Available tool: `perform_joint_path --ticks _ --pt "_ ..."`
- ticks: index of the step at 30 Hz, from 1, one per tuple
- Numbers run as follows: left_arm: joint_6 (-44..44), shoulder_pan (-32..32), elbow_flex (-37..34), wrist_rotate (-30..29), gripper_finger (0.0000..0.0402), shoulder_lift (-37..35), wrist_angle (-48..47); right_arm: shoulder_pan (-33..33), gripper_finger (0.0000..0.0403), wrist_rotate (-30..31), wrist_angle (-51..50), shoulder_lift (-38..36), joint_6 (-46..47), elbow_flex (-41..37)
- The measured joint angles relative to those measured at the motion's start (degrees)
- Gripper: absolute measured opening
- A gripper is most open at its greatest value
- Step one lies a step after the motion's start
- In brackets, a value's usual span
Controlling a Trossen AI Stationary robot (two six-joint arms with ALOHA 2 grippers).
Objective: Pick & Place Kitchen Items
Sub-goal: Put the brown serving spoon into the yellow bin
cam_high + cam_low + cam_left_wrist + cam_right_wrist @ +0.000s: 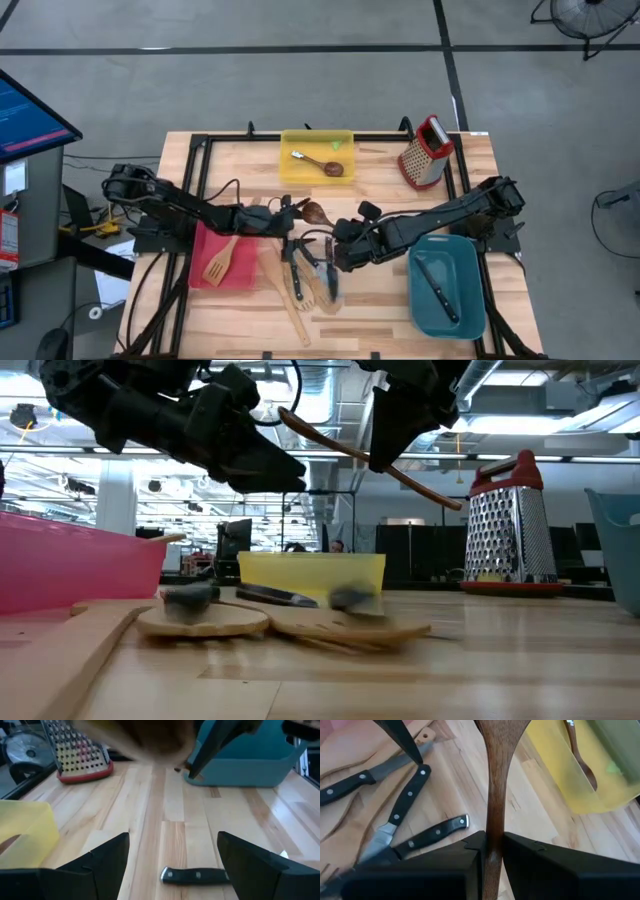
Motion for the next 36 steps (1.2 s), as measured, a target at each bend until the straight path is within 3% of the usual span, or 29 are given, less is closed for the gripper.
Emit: perform_joint_path --ticks 6,12,19,24,31,36 --pt "-0.1 0.5 -0.1 0.1 0.0287 -3.7 -1.8 0.4 0.0048 0.0 0.0 0.0 -0.1 0.0" --pt "-2.2 0.2 -0.1 2.8 0.0272 -19.0 -8.4 2.8 0.0048 0.7 1.8 -0.6 -5.2 3.4" --pt "-4.2 0.3 -0.1 2.0 0.0192 -40.1 -21.8 4.1 0.0048 1.1 9.2 -5.3 -14.9 5.7" --pt "-5.4 0.2 0.0 1.7 0.0112 -53.1 -31.8 5.7 0.0048 -1.7 23.8 -10.9 -25.1 5.7" --pt "-5.2 0.2 -0.1 1.6 0.0011 -62.4 -36.9 8.4 0.0048 -16.8 41.3 -14.4 -40.2 5.7" --pt "-5.2 0.2 -0.1 1.6 0.0006 -63.7 -37.2 9.4 0.0048 -29.9 50.4 -14.4 -46.5 5.6"
